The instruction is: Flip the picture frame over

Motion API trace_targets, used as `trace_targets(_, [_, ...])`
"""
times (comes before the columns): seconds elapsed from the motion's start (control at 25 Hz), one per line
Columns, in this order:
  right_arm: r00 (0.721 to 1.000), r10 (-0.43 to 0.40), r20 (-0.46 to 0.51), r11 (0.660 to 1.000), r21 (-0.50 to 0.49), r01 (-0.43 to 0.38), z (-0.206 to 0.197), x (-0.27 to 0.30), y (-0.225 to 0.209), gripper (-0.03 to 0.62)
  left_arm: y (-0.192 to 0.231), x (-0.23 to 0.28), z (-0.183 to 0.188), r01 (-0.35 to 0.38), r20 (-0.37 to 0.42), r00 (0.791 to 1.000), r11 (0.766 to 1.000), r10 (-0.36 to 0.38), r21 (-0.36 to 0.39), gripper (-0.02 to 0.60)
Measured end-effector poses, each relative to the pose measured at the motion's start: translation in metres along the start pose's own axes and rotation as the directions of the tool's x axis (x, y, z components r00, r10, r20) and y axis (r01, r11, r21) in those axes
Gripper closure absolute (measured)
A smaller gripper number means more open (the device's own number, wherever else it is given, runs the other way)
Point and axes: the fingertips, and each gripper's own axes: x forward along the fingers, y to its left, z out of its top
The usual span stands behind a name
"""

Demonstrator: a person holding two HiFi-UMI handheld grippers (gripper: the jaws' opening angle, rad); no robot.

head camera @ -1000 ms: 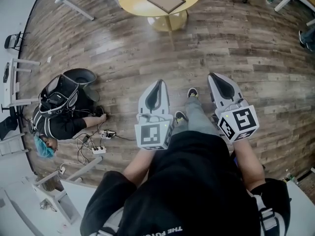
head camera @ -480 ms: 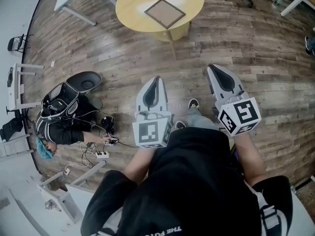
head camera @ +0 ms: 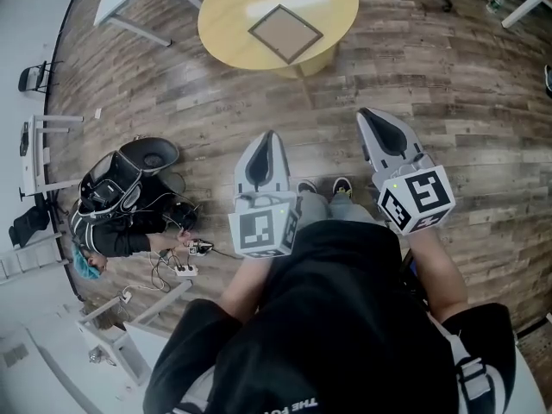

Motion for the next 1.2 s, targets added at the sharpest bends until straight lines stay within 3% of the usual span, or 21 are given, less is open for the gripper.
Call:
trace_targets(0.32, [0.999, -0.043, 0.003, 0.998, 0.041, 0.043, 0.004, 0.024, -0.028, 0.574, 0.000, 0.040, 0.005, 0.038, -0.009, 0.999, 0.999, -0.038, 0.014, 0.558])
trace_targets(0.6, [0.997, -0.070, 0.020, 0.997, 0.021, 0.069, 0.011, 0.070, -0.031, 0.574, 0.038, 0.072, 0.003, 0.069, -0.014, 0.998, 0.998, -0.069, 0.003, 0.558])
trace_targets(0.84, [0.996, -0.088, 0.035, 0.994, -0.069, 0.090, 0.044, 0.135, -0.034, 0.574, 0.093, 0.117, 0.023, 0.083, 0.023, 0.996, 0.996, -0.084, 0.006, 0.558])
trace_targets(1.2, [0.994, -0.105, 0.026, 0.969, -0.224, 0.108, 0.078, 0.186, -0.036, 0.574, 0.155, 0.153, 0.036, 0.095, 0.059, 0.994, 0.995, -0.093, -0.036, 0.558])
